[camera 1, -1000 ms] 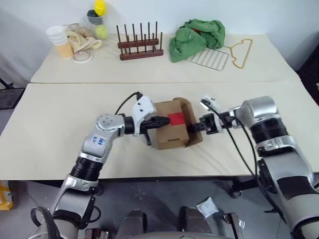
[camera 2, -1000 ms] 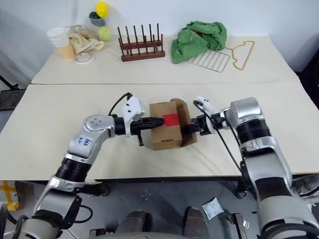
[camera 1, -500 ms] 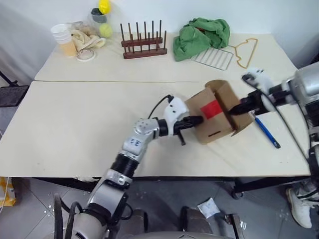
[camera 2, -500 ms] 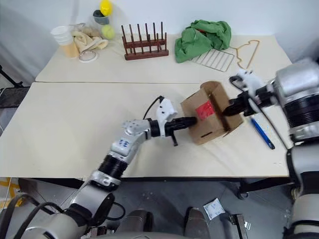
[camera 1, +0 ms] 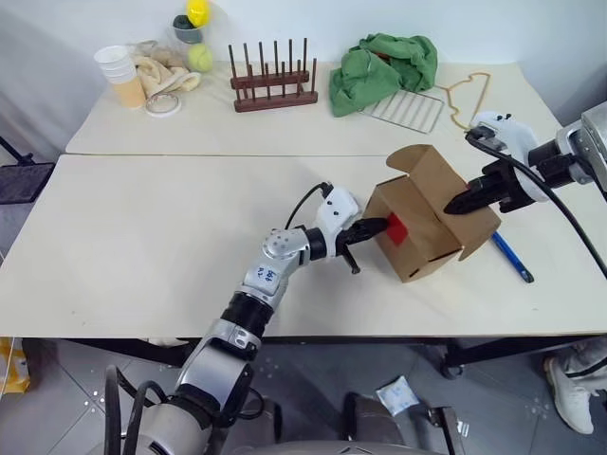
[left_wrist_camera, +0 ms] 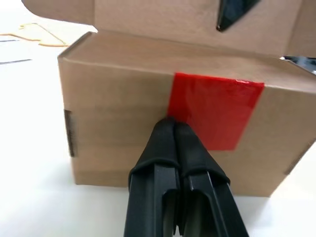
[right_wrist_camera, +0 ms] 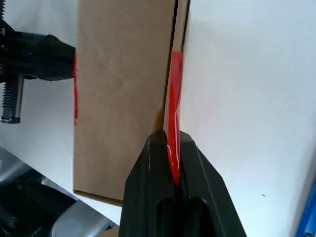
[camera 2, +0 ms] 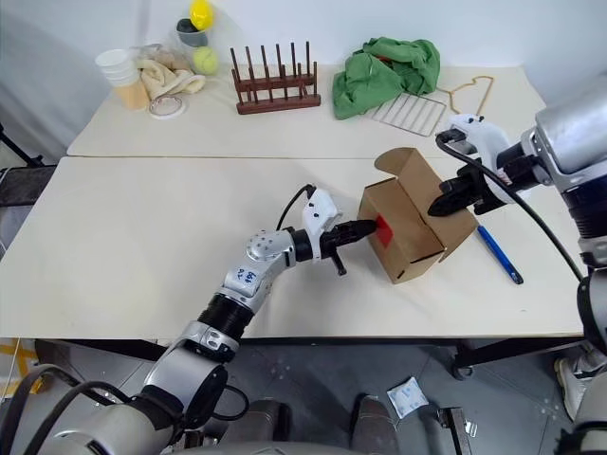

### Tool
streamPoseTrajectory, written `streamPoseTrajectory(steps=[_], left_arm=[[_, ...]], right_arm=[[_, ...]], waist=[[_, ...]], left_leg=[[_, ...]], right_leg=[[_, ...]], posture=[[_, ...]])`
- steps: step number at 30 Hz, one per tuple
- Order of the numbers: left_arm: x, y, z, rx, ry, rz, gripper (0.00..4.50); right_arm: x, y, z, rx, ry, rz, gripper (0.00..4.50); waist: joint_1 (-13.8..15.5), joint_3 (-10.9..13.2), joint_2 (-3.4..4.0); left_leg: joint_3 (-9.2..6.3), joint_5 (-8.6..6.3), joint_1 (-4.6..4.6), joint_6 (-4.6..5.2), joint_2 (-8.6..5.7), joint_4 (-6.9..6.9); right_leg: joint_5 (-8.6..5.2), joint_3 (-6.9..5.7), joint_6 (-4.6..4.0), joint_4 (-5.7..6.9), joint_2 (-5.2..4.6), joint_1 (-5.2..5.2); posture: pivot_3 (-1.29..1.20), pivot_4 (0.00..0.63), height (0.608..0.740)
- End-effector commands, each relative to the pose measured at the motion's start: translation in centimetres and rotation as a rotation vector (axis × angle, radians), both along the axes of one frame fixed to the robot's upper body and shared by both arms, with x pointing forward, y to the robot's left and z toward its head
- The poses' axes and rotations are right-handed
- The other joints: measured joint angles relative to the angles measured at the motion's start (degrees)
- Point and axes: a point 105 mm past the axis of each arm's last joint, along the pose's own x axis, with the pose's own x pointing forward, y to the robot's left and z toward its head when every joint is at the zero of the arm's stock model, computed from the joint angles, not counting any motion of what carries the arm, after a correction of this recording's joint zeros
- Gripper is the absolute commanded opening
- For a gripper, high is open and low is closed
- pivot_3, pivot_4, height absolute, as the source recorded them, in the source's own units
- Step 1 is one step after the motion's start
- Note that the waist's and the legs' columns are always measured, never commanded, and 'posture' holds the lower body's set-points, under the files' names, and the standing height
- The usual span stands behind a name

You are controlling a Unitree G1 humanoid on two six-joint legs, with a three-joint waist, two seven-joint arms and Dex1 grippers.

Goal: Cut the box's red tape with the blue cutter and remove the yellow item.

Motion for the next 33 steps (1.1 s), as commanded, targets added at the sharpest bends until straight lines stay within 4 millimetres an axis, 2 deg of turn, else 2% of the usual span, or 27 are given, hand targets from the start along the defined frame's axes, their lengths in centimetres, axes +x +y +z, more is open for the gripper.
streamPoseTrajectory(steps=[1, 11, 17, 19, 21, 23, 26, 29, 33], left_arm=[[0.3, 1.2, 0.1, 0.026, -0.026, 0.055, 0.00], [-1.4, 6.2, -1.1, 0.047, -0.008, 0.046, 0.00], [-2.5, 6.4, 0.7, 0.002, -0.021, -0.029, 0.00], [-3.3, 5.3, 3.4, -0.058, -0.061, -0.101, 0.00], [-4.0, 2.5, 6.3, -0.077, -0.131, -0.193, 0.00], [-4.0, 0.7, 7.3, -0.070, -0.149, -0.224, 0.00], [-3.0, -0.7, 6.8, 0.012, -0.193, -0.200, 0.00], [-2.6, -1.7, 6.9, 0.013, -0.174, -0.191, 0.00], [-2.4, -2.2, 5.8, 0.090, -0.183, -0.204, 0.00]], right_arm=[[-0.4, 1.2, -0.8, 0.016, 0.033, 0.018, 0.03], [0.4, 0.8, -0.3, -0.050, -0.070, -0.041, 0.03], [0.5, 0.6, -0.3, -0.074, -0.101, -0.038, 0.03], [0.6, 0.6, -0.2, -0.072, -0.112, -0.052, 0.03], [0.8, 0.4, -0.1, -0.069, -0.123, -0.065, 0.03], [0.9, 0.4, -0.2, -0.064, -0.127, -0.071, 0.03], [1.0, 0.6, -0.4, -0.055, -0.124, -0.076, 0.03], [1.0, 0.8, -0.6, -0.049, -0.122, -0.073, 0.03], [1.0, 1.0, -0.9, -0.042, -0.125, -0.072, 0.03]], waist=[[-0.1, 0.0, 0.00], [-0.1, 0.0, 0.00], [-0.2, 0.0, 0.00], [-0.2, 0.0, 0.00], [-0.1, 0.0, 0.00], [0.1, 0.0, 0.00], [-0.1, 0.0, -0.01], [-0.8, 0.0, 0.01], [-1.0, 0.0, 0.01]], left_leg=[[0.00, 0.00, 0.01, 0.00, 0.00, 0.00], [-0.02, -0.01, 0.02, -0.02, 0.01, 0.01], [0.00, 0.00, 0.03, -0.02, 0.02, 0.06], [0.00, 0.00, 0.04, -0.01, 0.03, 0.05], [0.01, 0.00, 0.03, -0.01, 0.04, 0.05], [-0.01, 0.01, -0.04, 0.00, 0.02, 0.13], [0.03, 0.00, -0.01, 0.02, 0.01, 0.10], [0.17, 0.00, 0.27, 0.02, 0.03, -0.17], [0.17, 0.00, 0.27, 0.02, 0.06, -0.23]], right_leg=[[0.00, 0.00, 0.00, 0.02, 0.00, 0.00], [0.01, 0.00, -0.01, 0.05, 0.00, 0.00], [0.04, 0.00, -0.07, 0.05, 0.01, 0.01], [0.04, 0.00, -0.07, 0.06, 0.01, 0.01], [0.04, 0.00, -0.07, 0.07, 0.02, 0.01], [0.06, -0.01, -0.05, 0.06, 0.01, 0.01], [0.11, -0.01, -0.01, -0.02, 0.01, 0.06], [0.11, 0.01, -0.02, 0.04, 0.02, 0.07], [0.10, 0.01, -0.04, 0.05, 0.04, 0.03]], posture=[[0.00, 0.150, 0.740], [0.00, 0.150, 0.740], [0.00, 0.150, 0.740], [0.00, 0.150, 0.740], [0.00, 0.150, 0.740], [0.00, 0.150, 0.740], [0.00, 0.150, 0.740], [0.00, 0.150, 0.740], [0.00, 0.150, 0.740]])
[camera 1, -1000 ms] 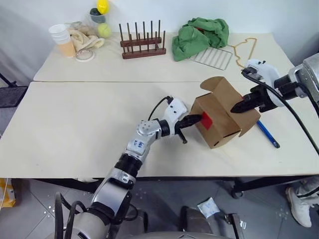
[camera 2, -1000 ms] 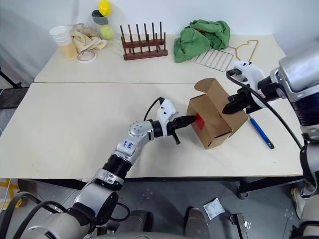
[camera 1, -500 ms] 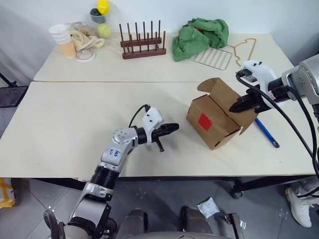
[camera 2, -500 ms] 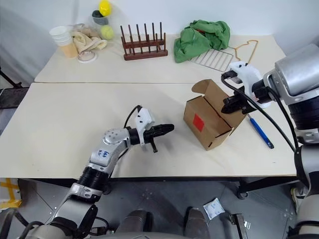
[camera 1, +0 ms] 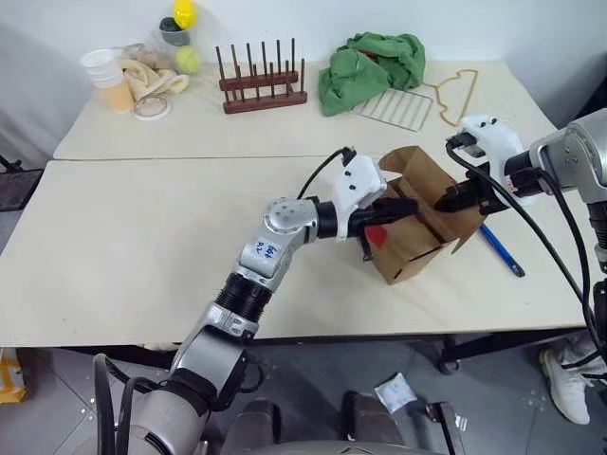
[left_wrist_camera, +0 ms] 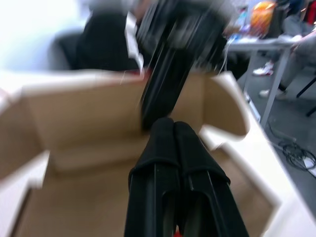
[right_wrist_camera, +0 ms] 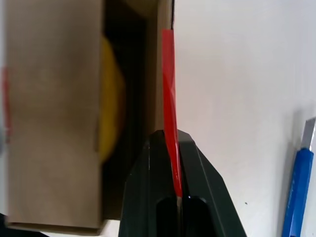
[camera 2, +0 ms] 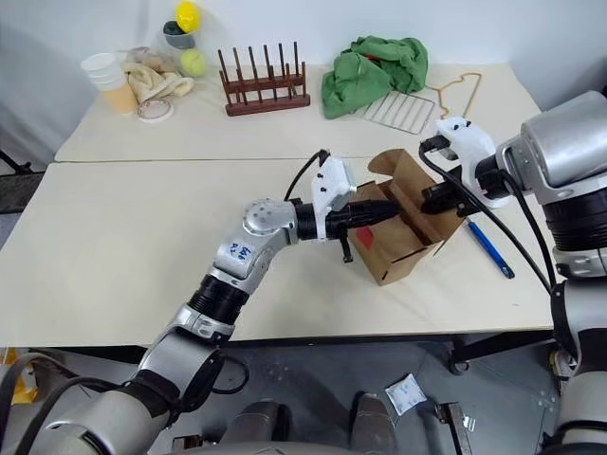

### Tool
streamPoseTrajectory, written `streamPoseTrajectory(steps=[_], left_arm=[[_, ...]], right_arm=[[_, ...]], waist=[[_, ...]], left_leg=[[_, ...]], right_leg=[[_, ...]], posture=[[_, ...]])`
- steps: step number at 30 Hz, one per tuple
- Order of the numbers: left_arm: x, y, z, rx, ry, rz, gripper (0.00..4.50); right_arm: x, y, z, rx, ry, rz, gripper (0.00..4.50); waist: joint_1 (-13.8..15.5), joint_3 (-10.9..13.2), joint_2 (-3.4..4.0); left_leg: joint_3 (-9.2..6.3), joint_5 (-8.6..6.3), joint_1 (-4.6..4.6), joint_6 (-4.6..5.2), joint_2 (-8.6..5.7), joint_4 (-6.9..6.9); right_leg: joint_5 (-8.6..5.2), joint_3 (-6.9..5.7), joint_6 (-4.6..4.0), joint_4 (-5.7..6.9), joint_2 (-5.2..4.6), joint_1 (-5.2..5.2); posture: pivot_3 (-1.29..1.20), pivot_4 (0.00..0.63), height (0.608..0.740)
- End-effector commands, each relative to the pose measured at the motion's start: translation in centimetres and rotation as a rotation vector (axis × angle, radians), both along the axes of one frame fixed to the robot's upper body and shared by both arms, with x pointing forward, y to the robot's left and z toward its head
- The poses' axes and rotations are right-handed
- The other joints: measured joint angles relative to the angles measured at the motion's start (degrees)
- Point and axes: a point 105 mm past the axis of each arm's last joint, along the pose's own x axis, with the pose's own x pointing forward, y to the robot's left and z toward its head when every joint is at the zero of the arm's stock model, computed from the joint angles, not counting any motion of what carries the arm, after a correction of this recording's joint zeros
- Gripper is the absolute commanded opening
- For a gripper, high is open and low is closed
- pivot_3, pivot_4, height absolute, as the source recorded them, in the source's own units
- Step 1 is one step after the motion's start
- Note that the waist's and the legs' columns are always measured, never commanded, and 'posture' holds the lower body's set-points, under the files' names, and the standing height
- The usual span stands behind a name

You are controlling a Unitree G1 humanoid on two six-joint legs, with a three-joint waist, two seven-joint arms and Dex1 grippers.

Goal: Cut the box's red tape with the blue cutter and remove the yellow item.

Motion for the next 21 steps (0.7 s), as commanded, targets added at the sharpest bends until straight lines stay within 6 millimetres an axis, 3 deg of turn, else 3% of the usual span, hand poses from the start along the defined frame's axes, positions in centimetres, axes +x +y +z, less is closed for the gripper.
streamPoseTrajectory(steps=[1, 7, 15, 21], left_arm=[[-0.5, -0.7, 1.1, 0.009, -0.061, -0.032, 0.00], [-0.7, 0.0, -0.1, 0.055, -0.031, -0.043, 0.00], [0.3, 2.3, -4.0, 0.233, 0.101, 0.051, 0.00], [0.2, 4.6, -4.5, 0.245, 0.125, 0.106, 0.00]], right_arm=[[-0.2, 0.5, 0.1, 0.026, -0.010, 0.022, 0.03], [-0.2, 0.1, -0.2, 0.029, -0.011, 0.007, 0.03], [-0.5, -1.0, -0.3, 0.048, -0.008, -0.022, 0.03], [-0.7, -2.1, -0.2, 0.037, -0.004, -0.042, 0.03]], waist=[[0.1, 0.0, 0.00], [0.3, 0.0, 0.00], [0.6, 0.0, 0.00], [0.7, 0.0, 0.02]], left_leg=[[0.00, 0.00, -0.01, 0.00, 0.00, 0.01], [0.00, 0.00, -0.02, 0.00, 0.00, 0.04], [-0.01, 0.00, 0.01, 0.00, 0.00, 0.09], [-0.02, 0.00, 0.04, 0.00, 0.01, 0.12]], right_leg=[[0.00, 0.00, 0.00, -0.01, 0.00, 0.00], [0.00, 0.00, 0.00, -0.02, 0.00, 0.01], [0.00, 0.00, 0.00, 0.00, 0.00, 0.06], [0.00, 0.01, 0.00, 0.00, 0.00, 0.11]], posture=[[0.00, 0.150, 0.740], [0.00, 0.150, 0.740], [0.00, 0.150, 0.740], [0.00, 0.150, 0.740]])
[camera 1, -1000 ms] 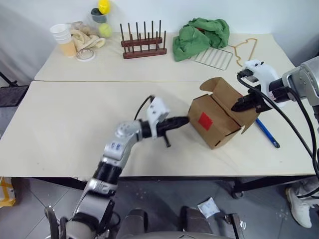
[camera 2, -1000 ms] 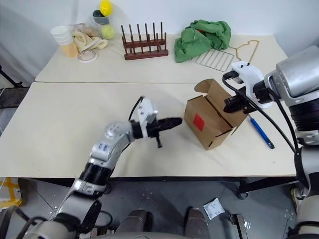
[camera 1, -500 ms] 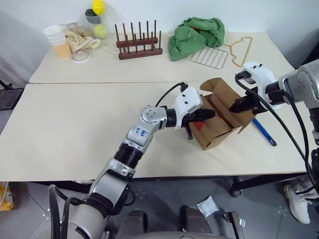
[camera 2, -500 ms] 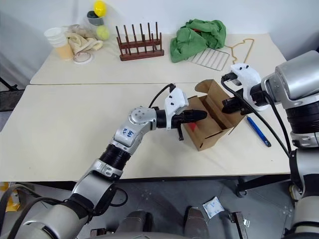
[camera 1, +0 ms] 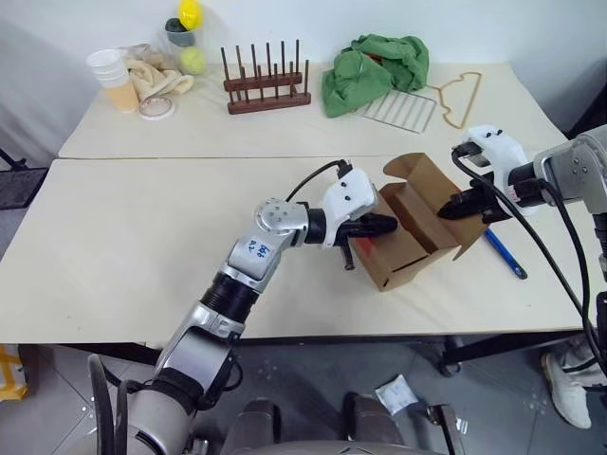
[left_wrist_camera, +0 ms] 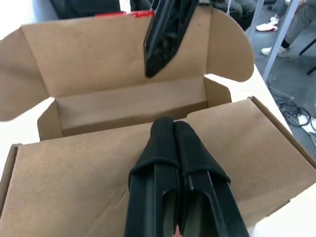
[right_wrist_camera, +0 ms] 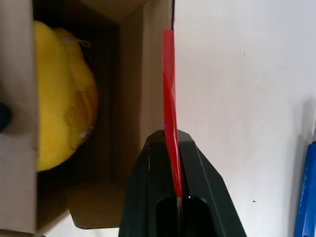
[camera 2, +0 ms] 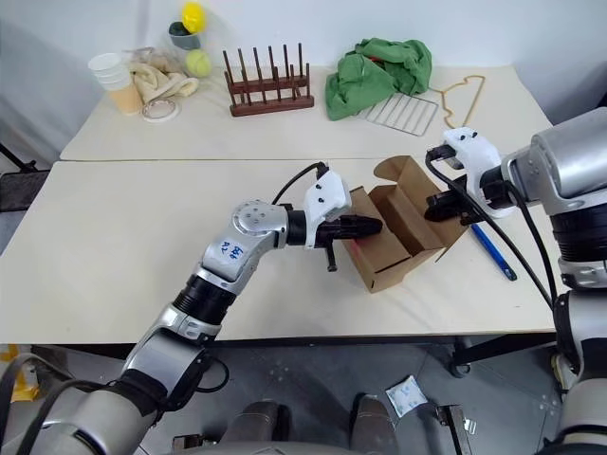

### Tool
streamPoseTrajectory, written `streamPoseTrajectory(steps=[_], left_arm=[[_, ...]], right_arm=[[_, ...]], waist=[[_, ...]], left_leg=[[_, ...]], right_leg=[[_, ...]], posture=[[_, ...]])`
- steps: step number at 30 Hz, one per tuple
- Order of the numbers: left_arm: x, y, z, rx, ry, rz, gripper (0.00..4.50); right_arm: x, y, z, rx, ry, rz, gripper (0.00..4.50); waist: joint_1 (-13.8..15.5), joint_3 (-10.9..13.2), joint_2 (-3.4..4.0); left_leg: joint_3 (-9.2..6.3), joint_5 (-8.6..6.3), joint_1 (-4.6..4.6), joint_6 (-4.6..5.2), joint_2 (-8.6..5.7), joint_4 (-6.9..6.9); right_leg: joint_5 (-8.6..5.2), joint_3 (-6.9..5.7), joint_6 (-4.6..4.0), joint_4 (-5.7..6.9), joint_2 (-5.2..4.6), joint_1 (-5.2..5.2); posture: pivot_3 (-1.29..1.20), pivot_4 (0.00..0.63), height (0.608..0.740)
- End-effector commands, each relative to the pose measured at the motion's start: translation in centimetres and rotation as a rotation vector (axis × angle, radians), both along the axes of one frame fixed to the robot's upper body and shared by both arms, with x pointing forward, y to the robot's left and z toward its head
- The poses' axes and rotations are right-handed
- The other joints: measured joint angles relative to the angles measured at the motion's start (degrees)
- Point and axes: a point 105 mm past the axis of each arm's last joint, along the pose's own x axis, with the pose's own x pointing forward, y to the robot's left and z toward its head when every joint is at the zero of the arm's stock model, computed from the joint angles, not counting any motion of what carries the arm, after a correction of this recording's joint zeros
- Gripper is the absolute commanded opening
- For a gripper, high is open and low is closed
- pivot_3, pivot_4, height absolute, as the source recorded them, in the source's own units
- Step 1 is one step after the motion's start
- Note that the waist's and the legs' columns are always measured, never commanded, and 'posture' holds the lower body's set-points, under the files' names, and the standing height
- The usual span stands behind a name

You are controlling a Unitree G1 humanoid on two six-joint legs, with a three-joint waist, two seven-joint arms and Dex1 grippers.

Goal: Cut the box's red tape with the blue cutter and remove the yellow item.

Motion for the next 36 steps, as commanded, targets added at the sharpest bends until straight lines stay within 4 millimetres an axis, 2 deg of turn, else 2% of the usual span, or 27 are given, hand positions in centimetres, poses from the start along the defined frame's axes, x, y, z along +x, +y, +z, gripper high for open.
streamPoseTrajectory(steps=[1, 8, 19, 25, 36], left_arm=[[0.5, 2.6, -3.3, 0.085, 0.091, 0.087, 0.00], [0.0, 4.6, -4.1, 0.079, 0.129, 0.138, 0.00], [-0.5, 4.9, -4.4, 0.059, 0.160, 0.171, 0.00], [-0.5, 5.8, -4.8, 0.058, 0.183, 0.215, 0.00], [-0.8, 6.3, -5.0, 0.036, 0.205, 0.265, 0.00]], right_arm=[[-0.3, -1.0, 0.5, 0.005, -0.009, -0.019, 0.03], [-0.8, -1.5, 0.1, -0.009, 0.017, -0.018, 0.03], [-1.8, -1.3, -1.7, -0.005, 0.088, 0.006, 0.03], [-2.0, -0.8, -2.8, -0.014, 0.095, 0.027, 0.03], [-1.9, 0.1, -3.1, -0.031, 0.040, 0.050, 0.03]], waist=[[0.0, 0.0, 0.00], [0.3, 0.0, 0.02], [0.3, 0.0, 0.00], [0.4, -0.1, -0.06], [0.8, -0.1, -0.05]], left_leg=[[0.00, 0.00, 0.01, 0.00, 0.00, 0.01], [-0.03, 0.00, 0.03, 0.00, 0.00, 0.10], [-0.04, -0.01, 0.05, 0.01, 0.00, 0.13], [-0.06, -0.01, 0.06, 0.02, 0.00, 0.14], [-0.08, -0.02, -0.10, 0.04, -0.03, 0.13]], right_leg=[[0.00, 0.01, 0.00, 0.00, 0.00, 0.02], [0.01, 0.01, -0.01, 0.00, 0.00, 0.10], [0.01, 0.02, -0.02, 0.00, -0.01, 0.15], [0.01, 0.01, -0.02, -0.01, -0.01, 0.18], [0.01, -0.01, -0.01, -0.02, -0.02, 0.01]], posture=[[0.00, 0.150, 0.740], [0.00, 0.150, 0.740], [0.00, 0.150, 0.740], [0.00, 0.150, 0.740], [0.00, 0.150, 0.740]])
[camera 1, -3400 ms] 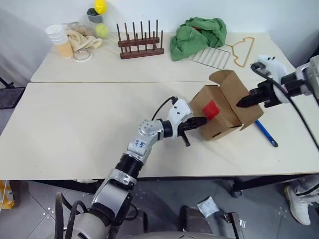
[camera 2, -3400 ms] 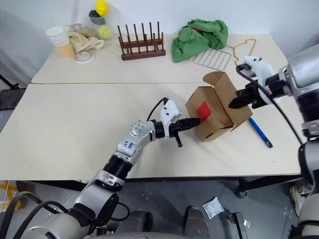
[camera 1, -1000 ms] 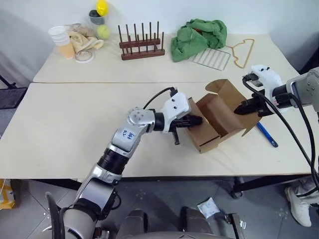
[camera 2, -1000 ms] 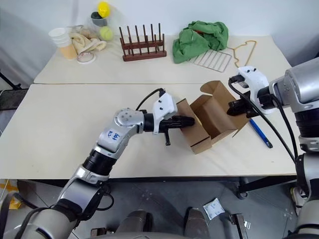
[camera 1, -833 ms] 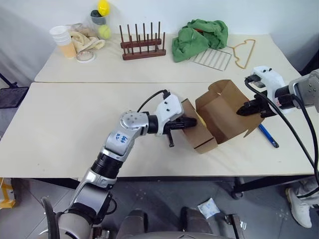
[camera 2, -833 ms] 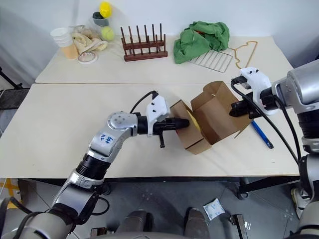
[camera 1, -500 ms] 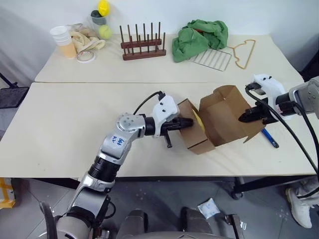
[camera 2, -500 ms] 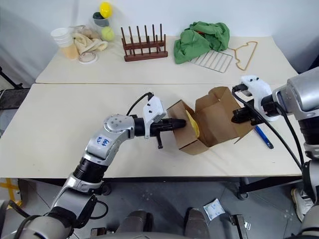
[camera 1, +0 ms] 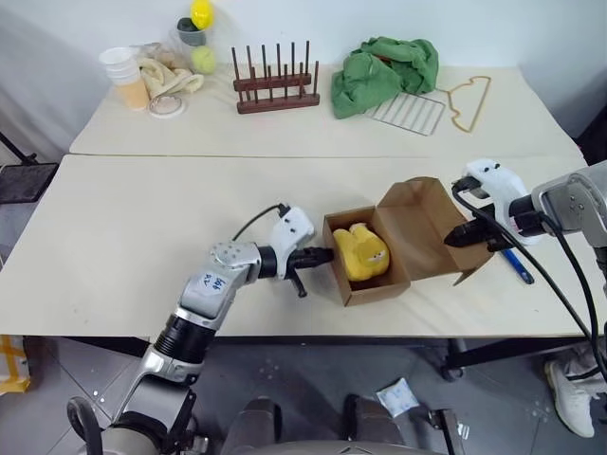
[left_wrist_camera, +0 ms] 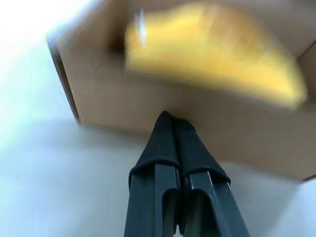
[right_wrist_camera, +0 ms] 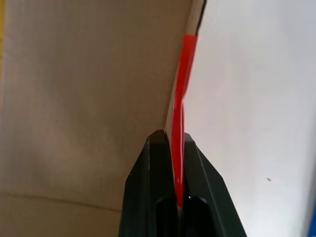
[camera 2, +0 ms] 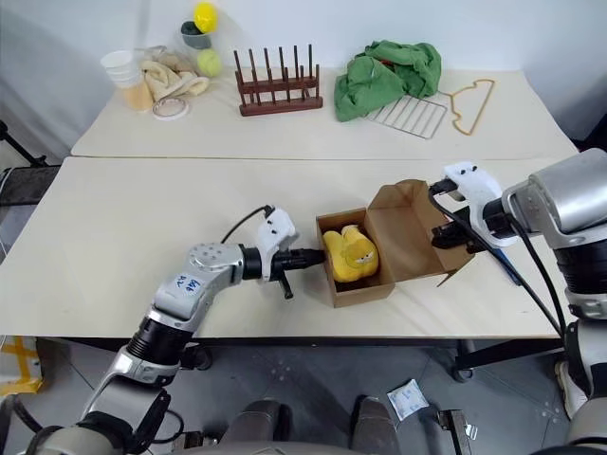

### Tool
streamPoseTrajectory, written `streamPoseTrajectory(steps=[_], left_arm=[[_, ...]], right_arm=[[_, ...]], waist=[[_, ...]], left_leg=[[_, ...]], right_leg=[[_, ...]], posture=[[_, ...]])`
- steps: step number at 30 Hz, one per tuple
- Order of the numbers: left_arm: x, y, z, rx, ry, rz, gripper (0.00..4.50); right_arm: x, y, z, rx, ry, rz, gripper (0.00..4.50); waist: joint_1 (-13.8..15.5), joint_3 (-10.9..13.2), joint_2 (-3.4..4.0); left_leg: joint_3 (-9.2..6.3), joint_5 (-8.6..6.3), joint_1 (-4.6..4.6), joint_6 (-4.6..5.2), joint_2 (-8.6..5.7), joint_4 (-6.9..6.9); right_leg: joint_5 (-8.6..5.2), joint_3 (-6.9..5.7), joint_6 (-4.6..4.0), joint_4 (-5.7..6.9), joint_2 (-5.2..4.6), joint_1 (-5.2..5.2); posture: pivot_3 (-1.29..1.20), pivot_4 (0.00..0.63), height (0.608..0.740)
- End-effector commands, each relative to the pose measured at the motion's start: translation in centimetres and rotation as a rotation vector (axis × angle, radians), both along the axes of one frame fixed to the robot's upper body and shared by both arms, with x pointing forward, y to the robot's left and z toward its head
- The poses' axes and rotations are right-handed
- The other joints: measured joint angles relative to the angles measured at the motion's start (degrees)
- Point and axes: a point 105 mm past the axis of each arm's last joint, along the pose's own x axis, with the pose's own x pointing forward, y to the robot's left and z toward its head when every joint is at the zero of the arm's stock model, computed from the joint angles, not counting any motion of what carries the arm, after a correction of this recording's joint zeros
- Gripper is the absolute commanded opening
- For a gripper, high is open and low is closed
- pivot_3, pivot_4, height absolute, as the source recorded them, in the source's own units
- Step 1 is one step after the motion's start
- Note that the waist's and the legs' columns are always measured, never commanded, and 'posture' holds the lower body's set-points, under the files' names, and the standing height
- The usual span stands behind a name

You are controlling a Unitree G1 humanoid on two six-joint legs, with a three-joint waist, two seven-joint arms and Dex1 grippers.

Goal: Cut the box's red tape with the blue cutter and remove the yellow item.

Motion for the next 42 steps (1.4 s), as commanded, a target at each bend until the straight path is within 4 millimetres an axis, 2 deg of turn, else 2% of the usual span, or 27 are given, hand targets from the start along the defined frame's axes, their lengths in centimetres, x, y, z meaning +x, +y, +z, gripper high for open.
streamPoseTrajectory(steps=[1, 7, 8, 9, 11, 16, 20, 22, 23, 26, 27, 29, 31, 34, 38, 40, 42], left_arm=[[-0.2, -0.5, 1.3, -0.026, -0.052, -0.003, 0.00], [0.1, -0.1, 1.9, -0.085, -0.050, 0.038, 0.00], [0.1, 0.1, 1.9, -0.089, -0.042, 0.041, 0.19], [0.1, 0.3, 1.9, -0.089, -0.041, 0.044, 0.40], [0.0, 1.2, 2.0, -0.070, -0.058, 0.046, 0.82], [0.4, 4.7, 3.3, -0.033, -0.171, 0.061, 2.30], [0.2, 9.6, 3.8, 0.023, -0.193, 0.085, 3.52], [-0.6, 11.7, 4.3, 0.007, -0.191, 0.067, 4.13], [-1.7, 13.0, 4.6, -0.026, -0.175, 0.039, 4.43], [-4.2, 16.7, 5.2, -0.139, -0.114, 0.061, 4.47], [-5.1, 18.4, 4.6, -0.128, -0.109, 0.101, 4.47], [-6.6, 20.4, 3.4, -0.087, -0.103, 0.145, 4.47], [-7.8, 22.7, 2.5, -0.057, -0.082, 0.212, 4.47], [-8.9, 25.4, 1.9, -0.042, -0.076, 0.310, 4.47], [-10.7, 27.1, 1.3, -0.030, -0.018, 0.351, 4.47], [-10.2, 26.6, 2.4, -0.035, -0.054, 0.338, 4.47], [-9.2, 25.0, 4.0, -0.077, -0.084, 0.292, 4.47]], right_arm=[[-0.1, 1.0, 0.9, 0.023, -0.047, 0.042, 0.03], [-0.1, 1.3, 1.0, 0.041, -0.066, 0.047, 0.03], [-0.1, 1.4, 1.1, 0.054, -0.067, 0.049, 0.01], [-0.2, 1.3, 1.1, 0.054, -0.072, 0.047, 0.22], [-0.3, 1.1, 1.5, 0.080, -0.092, 0.043, 0.68], [-0.5, 0.0, 2.7, 0.167, -0.186, 0.023, 2.36], [-0.9, -1.0, 4.3, 0.239, -0.345, 0.129, 3.76], [-1.3, -1.5, 5.1, 0.251, -0.465, 0.220, 4.48], [-1.4, -1.9, 5.5, 0.245, -0.547, 0.281, 4.50], [-3.1, -2.0, 6.2, 0.201, -0.776, 0.576, 4.50], [-3.3, -2.0, 6.4, 0.224, -0.822, 0.625, 4.50], [-3.5, -1.7, 6.3, 0.261, -0.864, 0.685, 4.50], [-4.9, -0.5, 5.0, 0.275, -0.825, 0.835, 4.50], [-6.3, 0.5, 3.8, 0.301, -0.797, 0.914, 4.50], [-7.4, 0.0, 3.9, 0.230, -0.838, 0.947, 4.50], [-7.6, -0.7, 4.5, 0.220, -0.856, 0.894, 4.50], [-8.0, -0.9, 4.7, 0.209, -0.865, 0.877, 4.50]], waist=[[-0.1, 0.0, 0.00], [-0.6, 0.0, 0.00], [-0.6, 0.0, 0.00], [-0.6, 0.0, 0.00], [-0.6, 0.0, 0.00], [-0.6, 0.0, 0.00], [-0.7, 0.0, 0.00], [-0.7, 0.0, 0.01], [-0.7, 0.0, 0.01], [-0.9, 0.0, 0.01], [-1.1, 0.0, 0.01], [-2.1, 0.0, 0.03], [-2.3, 0.0, 0.03], [-1.9, 0.0, 0.03], [-1.7, 0.0, 0.03], [-1.3, 0.0, 0.03], [-0.8, 0.0, 0.03]], left_leg=[[0.02, 0.00, 0.01, 0.00, 0.00, -0.02], [0.03, 0.00, 0.02, 0.00, 0.01, -0.02], [0.03, 0.00, 0.02, 0.00, 0.01, -0.02], [0.03, 0.00, 0.02, 0.00, 0.01, -0.03], [0.03, 0.00, 0.02, -0.01, 0.01, -0.03], [0.04, 0.00, 0.02, -0.01, 0.02, -0.04], [0.06, 0.00, 0.04, -0.01, 0.04, -0.06], [0.08, 0.00, 0.05, -0.01, 0.03, -0.12], [0.10, -0.01, 0.05, -0.01, 0.03, -0.13], [0.20, -0.03, 0.14, 0.00, 0.06, -0.23], [0.22, -0.03, 0.16, 0.00, 0.07, -0.27], [0.30, -0.03, 0.28, 0.00, 0.13, -0.35], [0.30, -0.02, 0.35, -0.01, 0.15, -0.34], [0.23, -0.03, 0.37, -0.01, 0.20, -0.32], [0.23, -0.11, 0.35, 0.04, 0.17, -0.25], [0.21, -0.11, 0.35, 0.04, 0.17, -0.25], [0.22, -0.11, 0.35, 0.04, 0.18, -0.21]], right_leg=[[0.00, 0.00, 0.00, 0.00, 0.00, 0.00], [0.00, 0.00, 0.00, -0.01, 0.00, 0.00], [0.00, 0.00, 0.00, 0.00, 0.00, 0.00], [0.00, 0.01, 0.00, 0.00, 0.00, 0.00], [0.00, 0.00, 0.00, 0.00, 0.00, 0.00], [0.00, 0.00, 0.00, -0.01, 0.00, -0.01], [0.00, 0.01, 0.00, -0.02, 0.01, -0.02], [0.00, 0.01, 0.00, -0.04, 0.01, -0.02], [0.00, 0.01, 0.00, -0.07, 0.01, -0.02], [0.00, 0.01, 0.01, -0.09, 0.00, 0.00], [0.00, 0.01, 0.01, -0.10, 0.01, -0.01], [0.00, 0.01, 0.00, -0.10, 0.02, 0.03], [0.00, 0.01, 0.00, -0.10, 0.03, 0.09], [0.01, -0.02, -0.03, -0.07, 0.04, 0.14], [0.01, -0.02, -0.03, -0.08, 0.00, 0.17], [0.01, -0.03, -0.03, -0.08, 0.00, 0.17], [0.01, -0.03, -0.04, -0.08, 0.00, 0.18]], posture=[[0.00, 0.150, 0.740], [0.00, 0.150, 0.740], [0.00, 0.150, 0.740], [0.00, 0.150, 0.740], [0.00, 0.150, 0.740], [0.00, 0.150, 0.740], [0.00, 0.150, 0.740], [0.00, 0.150, 0.740], [0.00, 0.150, 0.740], [0.00, 0.150, 0.740], [0.00, 0.150, 0.740], [0.00, 0.150, 0.740], [0.00, 0.150, 0.740], [0.00, 0.150, 0.740], [0.00, 0.150, 0.740], [0.00, 0.150, 0.740], [0.00, 0.150, 0.740]])
